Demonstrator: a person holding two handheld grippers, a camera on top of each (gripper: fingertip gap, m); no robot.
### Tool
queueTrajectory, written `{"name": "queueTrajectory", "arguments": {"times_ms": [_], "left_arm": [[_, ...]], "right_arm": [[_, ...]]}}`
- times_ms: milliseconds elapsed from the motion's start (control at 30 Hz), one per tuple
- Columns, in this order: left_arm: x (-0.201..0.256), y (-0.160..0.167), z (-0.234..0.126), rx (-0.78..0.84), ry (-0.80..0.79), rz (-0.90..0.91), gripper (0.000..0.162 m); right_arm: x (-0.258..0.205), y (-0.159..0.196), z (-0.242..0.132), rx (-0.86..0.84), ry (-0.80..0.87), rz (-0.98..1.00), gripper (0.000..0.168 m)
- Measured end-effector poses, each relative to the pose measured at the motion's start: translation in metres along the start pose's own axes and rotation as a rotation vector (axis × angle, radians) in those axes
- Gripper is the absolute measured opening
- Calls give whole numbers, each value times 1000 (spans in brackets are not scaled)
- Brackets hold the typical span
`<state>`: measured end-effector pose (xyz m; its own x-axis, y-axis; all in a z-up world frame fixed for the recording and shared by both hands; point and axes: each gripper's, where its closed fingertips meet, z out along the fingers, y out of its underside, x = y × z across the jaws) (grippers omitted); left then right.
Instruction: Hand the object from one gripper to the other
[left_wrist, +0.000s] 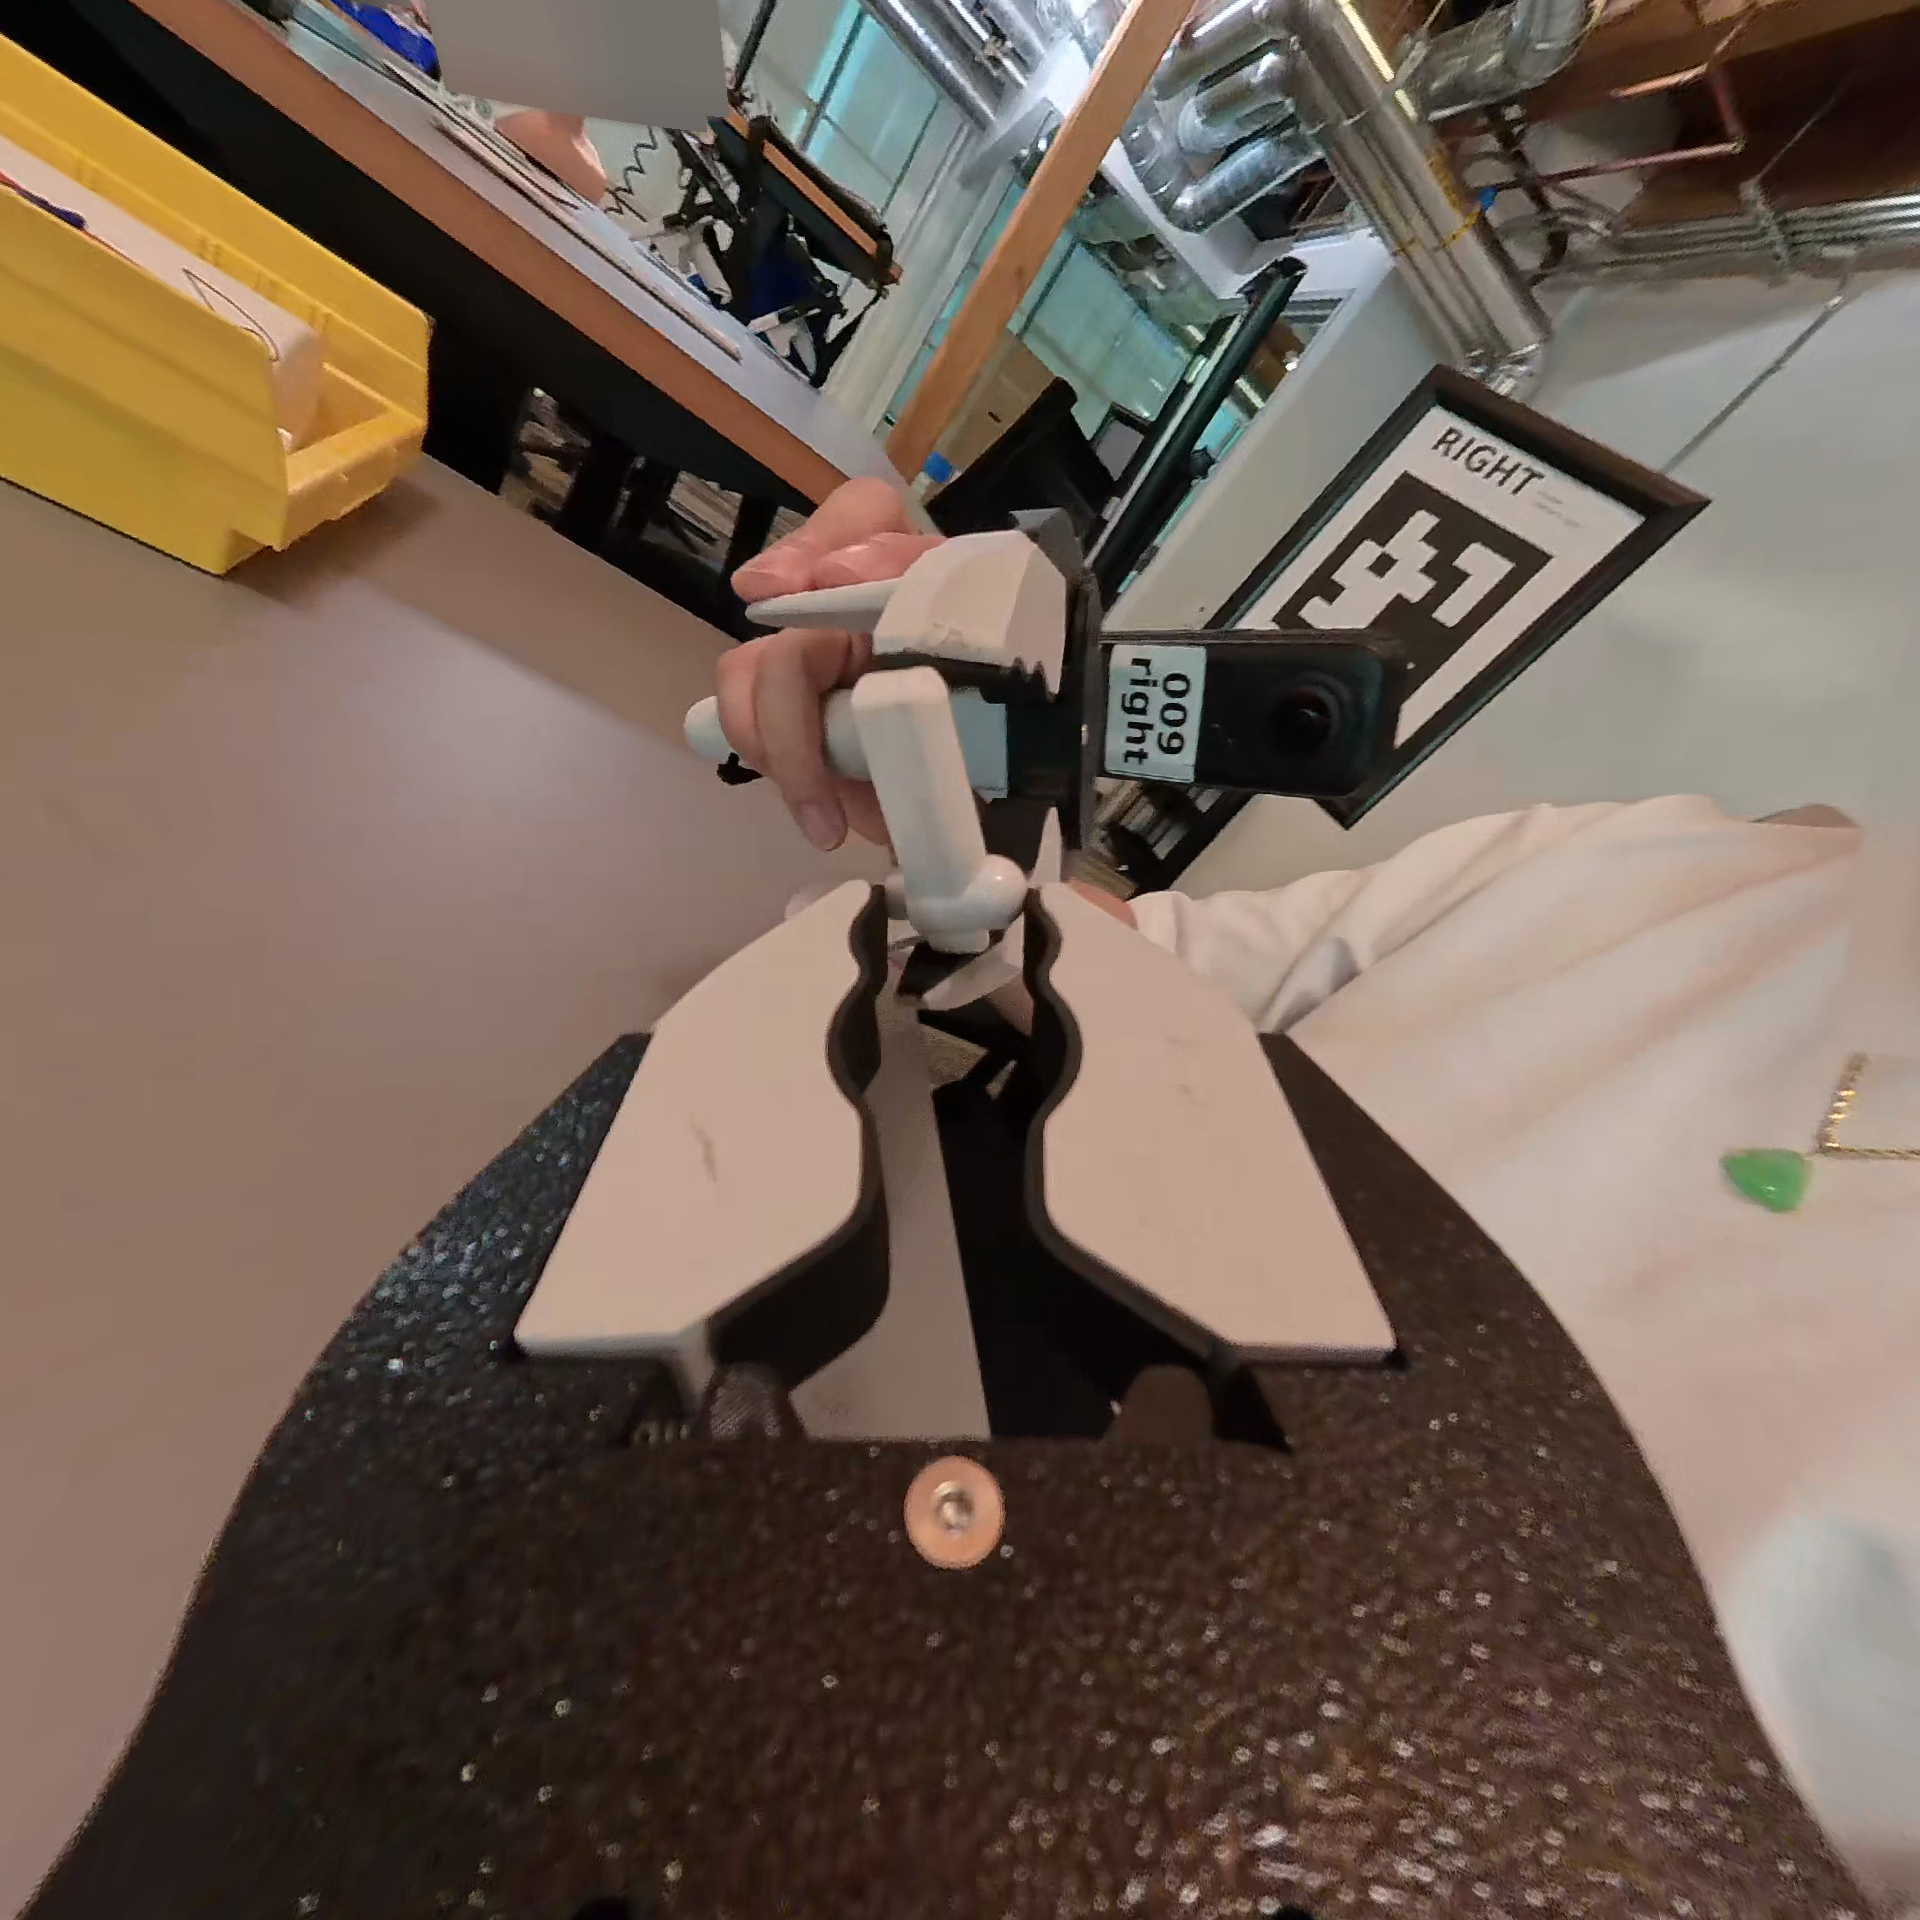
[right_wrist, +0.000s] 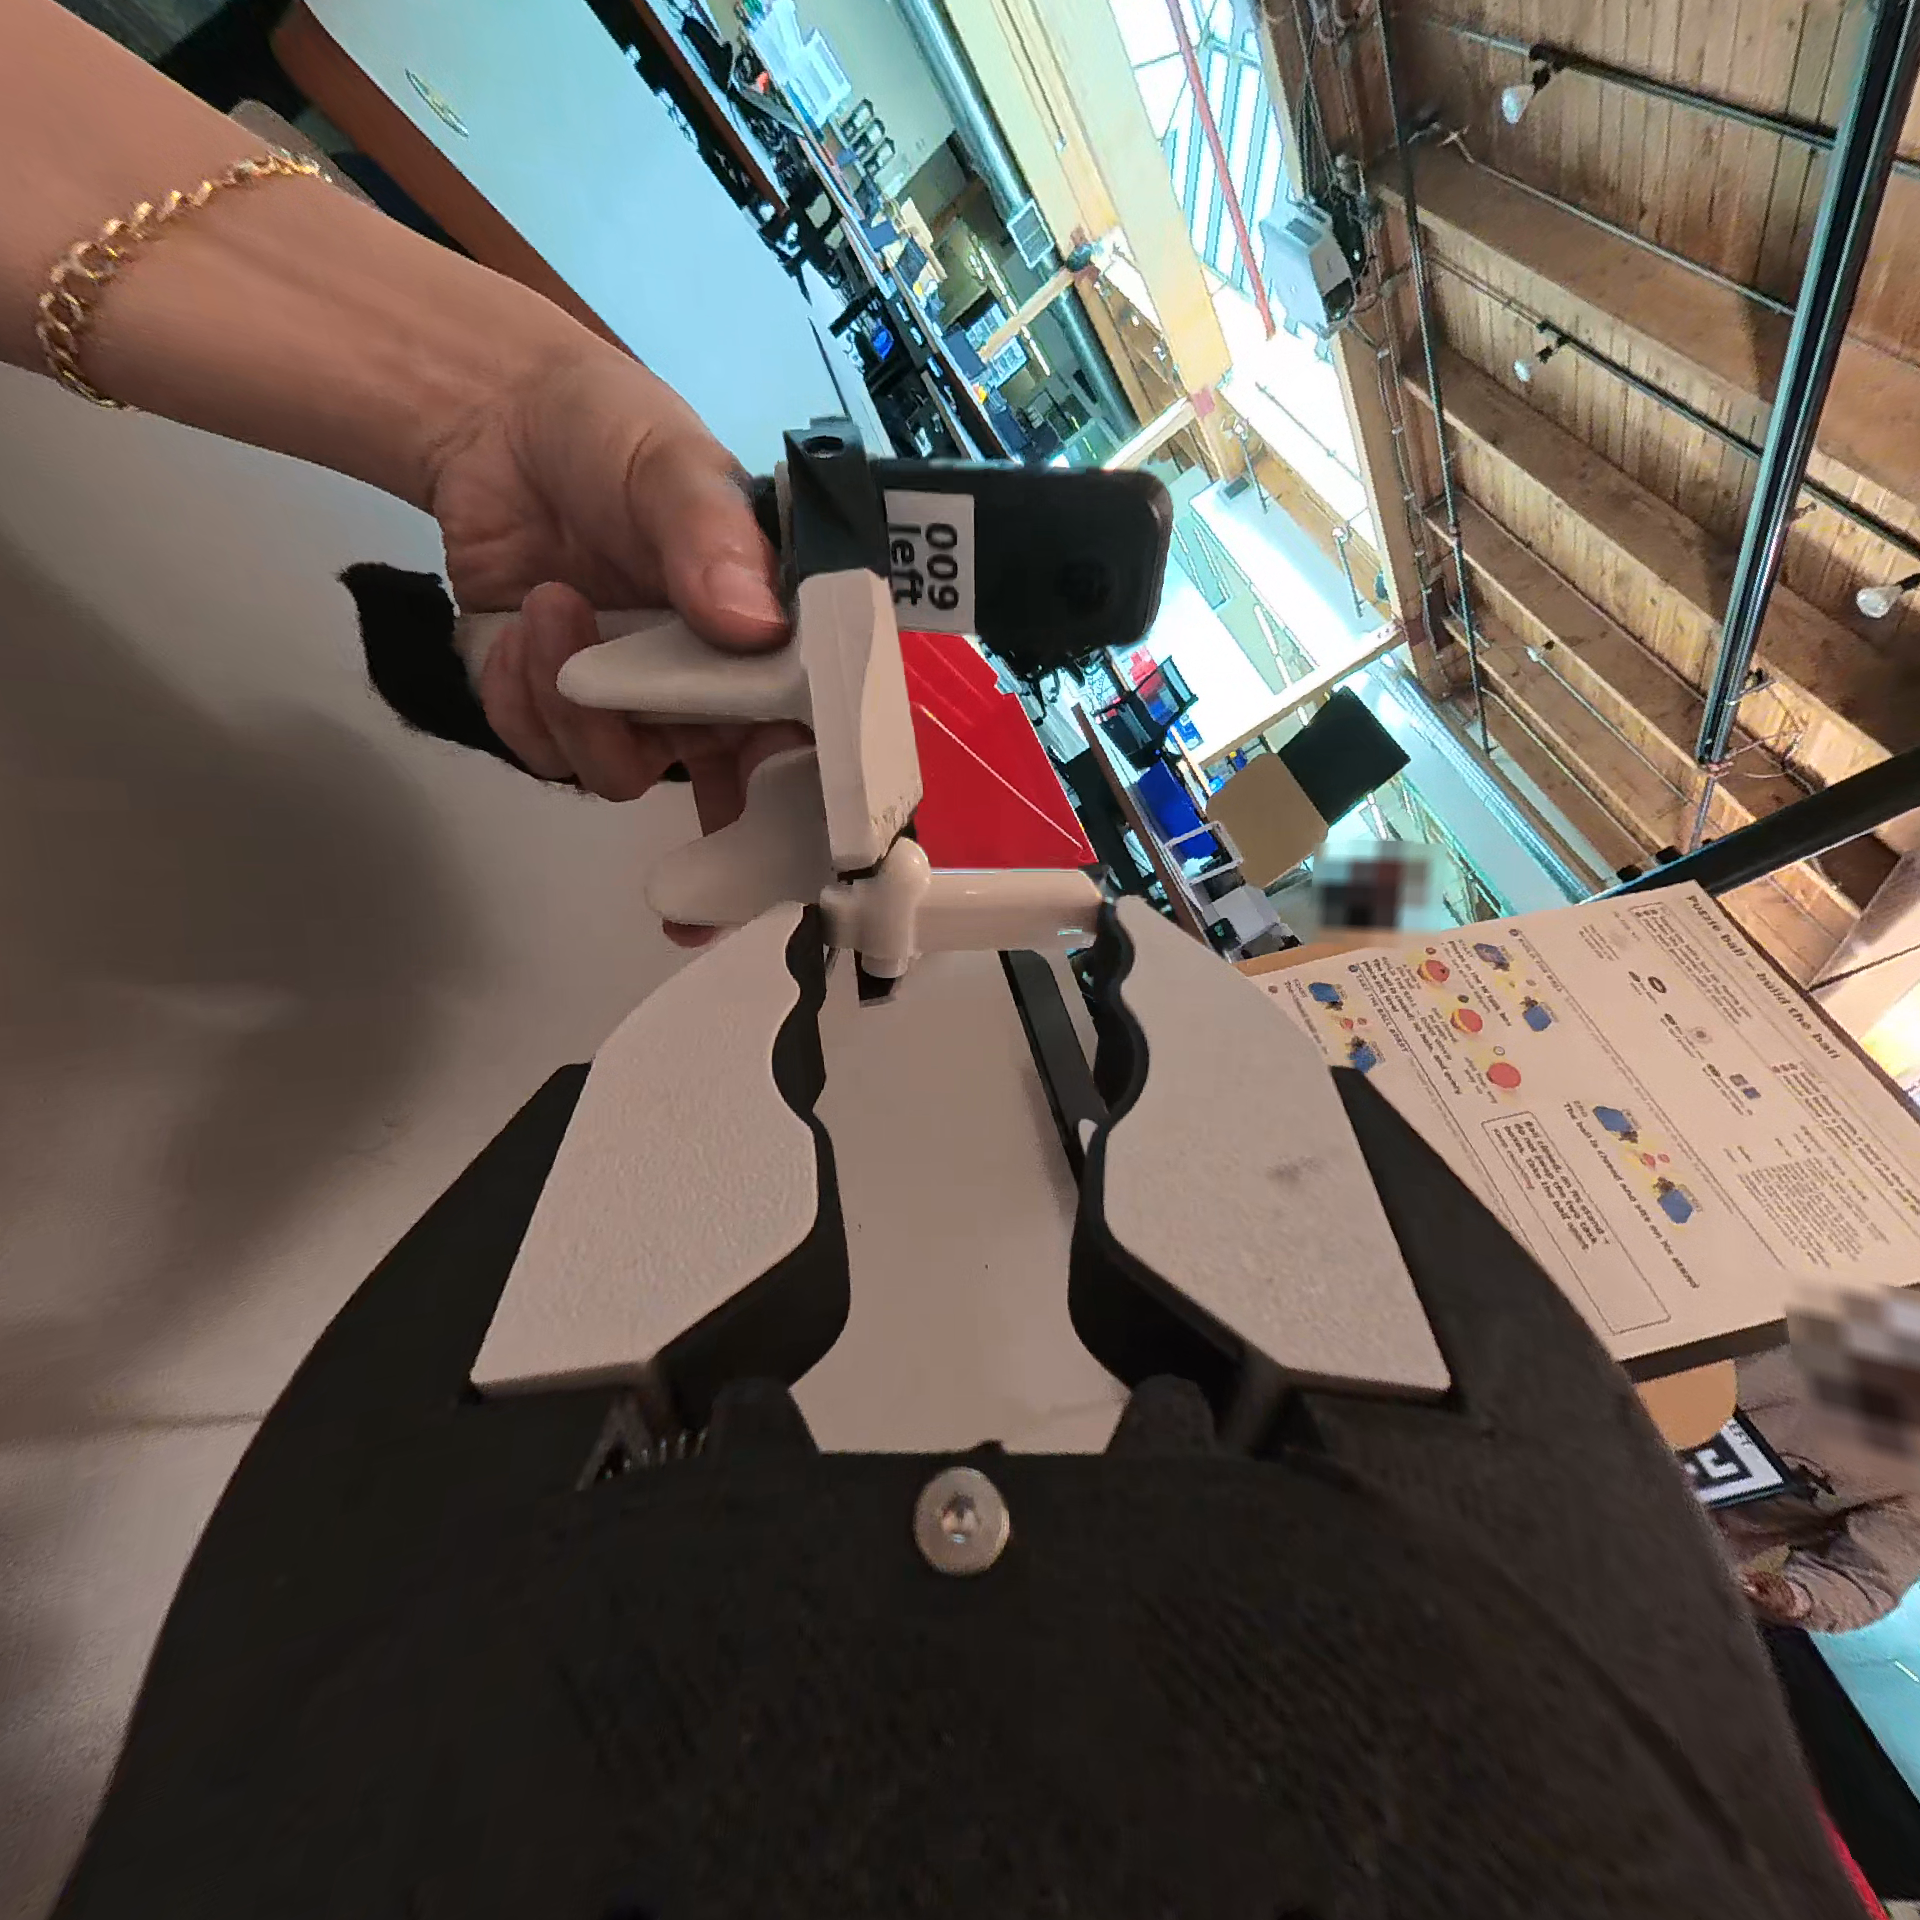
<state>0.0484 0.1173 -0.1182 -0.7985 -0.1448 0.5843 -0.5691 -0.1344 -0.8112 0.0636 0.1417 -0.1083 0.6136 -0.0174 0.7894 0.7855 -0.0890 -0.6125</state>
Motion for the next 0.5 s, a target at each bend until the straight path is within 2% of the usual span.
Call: {"name": "queueTrajectory", "arguments": {"times_ms": [133, 200, 333, 433, 500], "left_arm": [[-14, 4, 1, -26, -95, 64, 24], [-26, -3, -5, -1, -206, 183, 24], [-36, -23, -26, 12, -452, 502, 24], [-34, -30, -32, -23, -563, 788, 24], [-31, -32, -30, -57, -616, 966, 24]], "right_arm": [[-2, 10, -1, -19, -21, 60, 50], [-3, 10, -5, 2, -85, 218, 59], [16, -1, -13, 136, -164, 758, 90], [31, -5, -11, 228, -216, 1241, 86], [27, -7, -9, 271, -326, 1505, 83]]}}
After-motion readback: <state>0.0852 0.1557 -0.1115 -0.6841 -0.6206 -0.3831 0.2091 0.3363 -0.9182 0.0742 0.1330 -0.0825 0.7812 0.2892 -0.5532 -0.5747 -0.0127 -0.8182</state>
